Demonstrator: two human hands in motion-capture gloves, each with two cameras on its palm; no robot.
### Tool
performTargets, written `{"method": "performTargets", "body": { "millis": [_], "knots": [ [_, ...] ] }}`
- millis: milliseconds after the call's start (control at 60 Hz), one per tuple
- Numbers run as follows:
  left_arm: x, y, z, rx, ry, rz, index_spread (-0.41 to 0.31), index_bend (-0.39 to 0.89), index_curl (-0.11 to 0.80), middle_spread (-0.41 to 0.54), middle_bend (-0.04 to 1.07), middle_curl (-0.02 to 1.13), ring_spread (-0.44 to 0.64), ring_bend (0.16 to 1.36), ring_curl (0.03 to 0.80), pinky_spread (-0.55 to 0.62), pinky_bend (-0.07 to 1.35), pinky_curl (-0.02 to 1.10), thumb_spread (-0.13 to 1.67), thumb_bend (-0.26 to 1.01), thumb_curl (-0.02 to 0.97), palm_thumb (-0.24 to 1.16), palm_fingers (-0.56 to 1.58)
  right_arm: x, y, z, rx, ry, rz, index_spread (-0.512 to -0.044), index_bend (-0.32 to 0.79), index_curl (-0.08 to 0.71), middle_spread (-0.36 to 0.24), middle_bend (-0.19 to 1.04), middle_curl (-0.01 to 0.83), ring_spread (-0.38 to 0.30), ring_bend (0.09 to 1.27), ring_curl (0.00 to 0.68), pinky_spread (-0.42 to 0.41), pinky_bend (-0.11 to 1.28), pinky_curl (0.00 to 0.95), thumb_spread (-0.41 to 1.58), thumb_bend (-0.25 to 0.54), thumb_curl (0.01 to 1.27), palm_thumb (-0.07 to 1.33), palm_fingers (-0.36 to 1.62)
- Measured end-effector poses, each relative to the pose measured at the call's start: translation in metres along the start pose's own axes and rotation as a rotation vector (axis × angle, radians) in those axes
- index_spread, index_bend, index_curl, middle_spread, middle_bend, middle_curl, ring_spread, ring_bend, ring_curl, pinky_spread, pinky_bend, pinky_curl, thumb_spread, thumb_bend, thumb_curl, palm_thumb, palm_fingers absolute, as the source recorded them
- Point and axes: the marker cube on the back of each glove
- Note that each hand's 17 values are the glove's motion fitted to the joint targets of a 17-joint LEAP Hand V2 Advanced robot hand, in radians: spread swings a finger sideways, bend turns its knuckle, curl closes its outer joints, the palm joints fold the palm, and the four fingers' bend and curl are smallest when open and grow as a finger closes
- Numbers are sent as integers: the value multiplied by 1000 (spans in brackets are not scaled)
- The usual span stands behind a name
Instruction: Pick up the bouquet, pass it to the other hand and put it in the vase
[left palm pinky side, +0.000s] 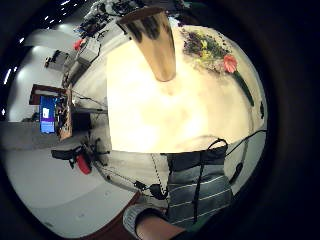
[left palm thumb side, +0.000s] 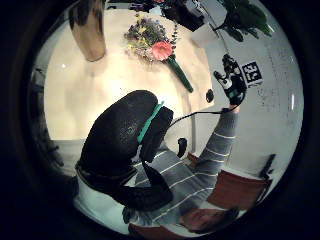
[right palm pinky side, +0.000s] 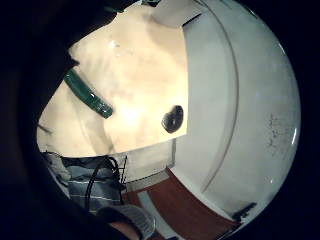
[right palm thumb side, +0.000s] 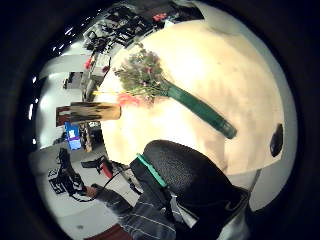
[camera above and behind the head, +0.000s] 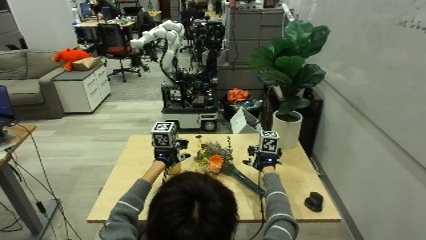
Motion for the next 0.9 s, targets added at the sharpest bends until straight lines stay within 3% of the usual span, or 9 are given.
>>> {"method": "performTargets", "body": {
  "millis": [133,233,300,417,517,650,717,800,900],
  "knots": [
    [-10,-9,11,-18,17,-4,32,141,275,242,189,320,314,565,274,373,362,330,1047,-24,283,158,140,5,-16,68,-117,-28,3,-360,103,119,59,244,341,133,544,286,225,671,370,984,-20,259,203,45],
    [-19,-23,24,-43,17,-24,32,143,275,243,189,325,316,562,273,373,363,333,1048,-24,284,159,137,6,-17,110,-208,-21,-16,-385,139,136,-86,251,343,126,516,275,239,679,363,980,-13,273,247,100],
    [-7,2,7,-22,39,-6,32,143,276,243,189,327,316,561,273,373,363,334,1048,-24,285,159,137,6,-19,129,-225,-6,-19,-390,133,147,-130,250,344,115,501,272,246,682,361,976,-15,280,276,130],
    [-4,19,1,-47,44,3,32,144,277,243,188,330,317,562,274,373,362,336,1048,-24,285,159,136,6,-20,151,-248,27,-32,-384,166,180,-118,242,346,94,473,270,240,616,349,968,-16,291,322,145],
    [-29,-35,37,-48,26,-18,32,144,277,243,188,332,317,562,275,373,362,337,1049,-24,286,158,136,2,-23,151,-140,-12,-56,-374,251,239,-104,189,335,78,416,257,222,543,329,987,0,303,412,211],
    [-24,-12,26,-48,6,-67,32,146,281,243,187,333,317,561,275,373,360,338,1049,-24,287,158,137,-4,-19,146,-127,26,-57,-304,426,323,-137,166,319,-8,382,246,151,443,294,1082,115,341,685,563],
    [-22,-5,27,-94,25,-76,25,162,290,243,181,331,317,555,273,373,355,337,1053,-23,287,159,144,-19,-19,146,-151,-54,-196,-261,451,360,-134,163,318,-54,383,262,124,427,300,1101,136,355,764,681],
    [-20,-5,25,-88,42,-34,14,170,301,242,187,330,317,540,269,373,340,334,1057,-23,287,161,161,-11,-48,127,239,59,4,-230,321,354,-115,274,362,-123,467,301,30,414,304,1159,205,394,904,998],
    [-14,14,11,-85,59,1,5,167,310,236,182,328,318,530,267,373,329,333,1059,-23,288,161,168,-7,-28,119,199,180,96,-231,133,349,-148,400,432,-178,660,394,-198,537,363,1177,221,419,971,1385]
  ]
}}
